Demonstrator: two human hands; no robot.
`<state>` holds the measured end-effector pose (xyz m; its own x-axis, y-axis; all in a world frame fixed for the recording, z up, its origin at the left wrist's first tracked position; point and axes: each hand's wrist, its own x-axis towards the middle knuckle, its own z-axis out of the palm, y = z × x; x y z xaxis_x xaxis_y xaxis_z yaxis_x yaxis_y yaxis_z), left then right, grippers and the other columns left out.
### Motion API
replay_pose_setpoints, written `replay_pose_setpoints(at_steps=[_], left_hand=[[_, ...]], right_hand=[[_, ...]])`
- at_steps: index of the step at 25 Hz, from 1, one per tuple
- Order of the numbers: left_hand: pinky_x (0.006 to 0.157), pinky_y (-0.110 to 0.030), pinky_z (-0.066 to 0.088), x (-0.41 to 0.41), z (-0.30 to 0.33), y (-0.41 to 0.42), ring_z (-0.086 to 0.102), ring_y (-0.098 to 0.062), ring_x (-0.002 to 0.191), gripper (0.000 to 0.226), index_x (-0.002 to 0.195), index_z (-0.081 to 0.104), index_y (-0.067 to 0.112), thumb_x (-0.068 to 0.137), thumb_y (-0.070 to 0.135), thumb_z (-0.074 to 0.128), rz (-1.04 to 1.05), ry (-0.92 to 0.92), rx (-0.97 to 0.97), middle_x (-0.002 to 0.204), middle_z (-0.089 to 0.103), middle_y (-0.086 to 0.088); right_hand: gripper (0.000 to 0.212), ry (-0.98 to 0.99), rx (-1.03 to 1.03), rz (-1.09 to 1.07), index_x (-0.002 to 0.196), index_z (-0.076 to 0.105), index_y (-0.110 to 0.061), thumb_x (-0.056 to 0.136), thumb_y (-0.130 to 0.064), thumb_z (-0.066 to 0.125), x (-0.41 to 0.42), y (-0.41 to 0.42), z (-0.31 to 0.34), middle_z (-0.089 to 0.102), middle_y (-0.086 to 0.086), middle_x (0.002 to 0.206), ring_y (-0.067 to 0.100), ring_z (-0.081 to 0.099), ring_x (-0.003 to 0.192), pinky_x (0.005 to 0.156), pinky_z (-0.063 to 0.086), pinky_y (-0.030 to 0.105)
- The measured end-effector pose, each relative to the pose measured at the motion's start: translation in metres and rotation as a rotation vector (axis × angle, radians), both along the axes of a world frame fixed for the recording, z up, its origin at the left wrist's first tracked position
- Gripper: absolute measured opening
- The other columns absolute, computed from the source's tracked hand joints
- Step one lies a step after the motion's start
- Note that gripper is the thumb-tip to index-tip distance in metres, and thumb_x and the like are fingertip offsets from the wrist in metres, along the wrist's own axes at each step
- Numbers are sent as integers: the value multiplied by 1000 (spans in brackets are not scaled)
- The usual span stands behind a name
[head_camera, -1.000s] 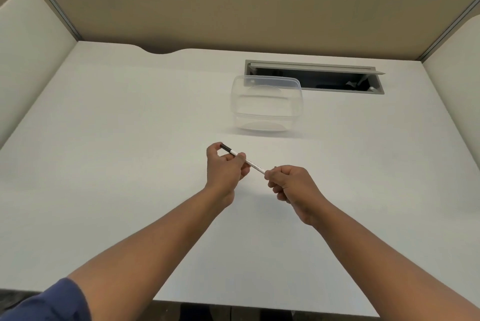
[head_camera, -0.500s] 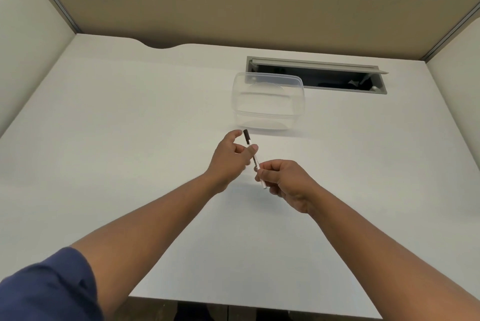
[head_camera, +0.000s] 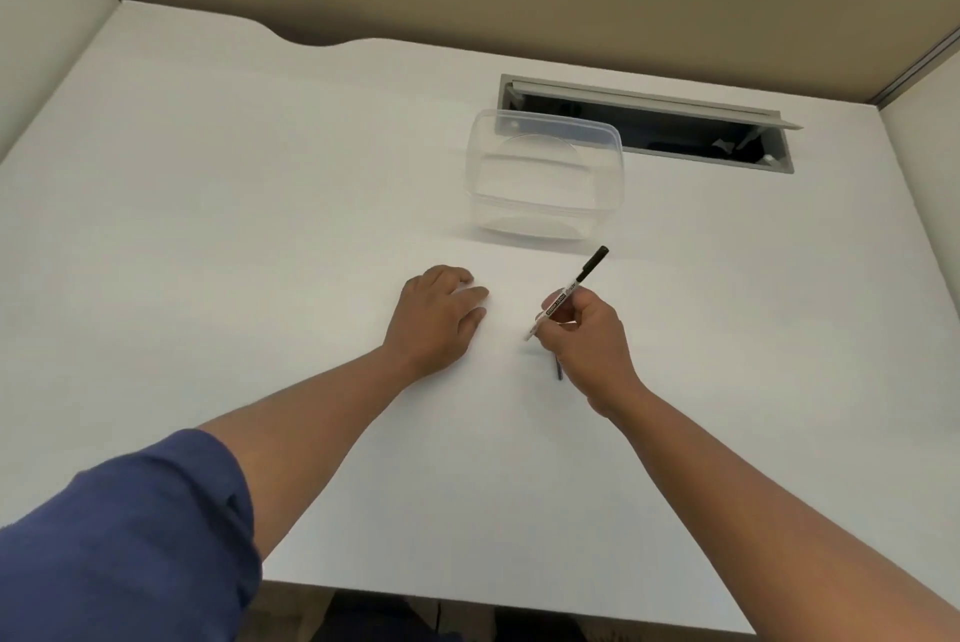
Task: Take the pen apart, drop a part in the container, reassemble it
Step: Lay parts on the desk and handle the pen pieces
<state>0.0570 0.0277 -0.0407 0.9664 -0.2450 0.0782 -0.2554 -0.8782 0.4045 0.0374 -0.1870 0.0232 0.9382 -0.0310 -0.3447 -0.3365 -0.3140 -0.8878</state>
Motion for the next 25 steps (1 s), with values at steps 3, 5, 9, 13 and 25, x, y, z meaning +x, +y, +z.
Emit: replay_pose_setpoints(at_steps=[3,5,9,13,25], left_hand=[[92,-45,44,-1,-7,4,56,-32,121,26,119,71,18,95,27,63,-29,-88,42,124,65,-7],[94,-45,42,-1,-10,4,54,-32,122,27,121,69,19,96,28,60,-29,-105,52,126,64,-6],[104,-47,37,0,-13,3,47,-33,134,32,129,64,22,98,29,57,-41,-79,82,140,58,-6],[110,-46,30,1,-16,3,42,-32,140,36,135,61,23,100,30,53,-47,-53,97,147,55,-7],[110,-48,31,1,-15,2,45,-34,139,36,134,63,21,99,28,56,-37,-65,85,145,57,-8]], right_hand=[[10,-72,-72,34,85,63,-34,80,-26,63,0,0,-8,62,-18,64,5,52,57,52,45,27],[6,-114,-95,50,87,64,-34,85,-30,61,1,-1,-11,63,-19,66,3,52,56,51,47,27],[3,-261,-229,143,88,62,-35,85,-34,61,-1,-3,-13,70,-21,81,1,66,71,58,44,13],[7,-320,-391,245,90,63,-30,87,-34,58,1,-7,-19,71,-12,83,8,66,78,64,51,31],[3,-256,-267,178,84,57,-33,85,-35,55,-3,-11,-15,71,-17,77,10,66,69,60,51,32]])
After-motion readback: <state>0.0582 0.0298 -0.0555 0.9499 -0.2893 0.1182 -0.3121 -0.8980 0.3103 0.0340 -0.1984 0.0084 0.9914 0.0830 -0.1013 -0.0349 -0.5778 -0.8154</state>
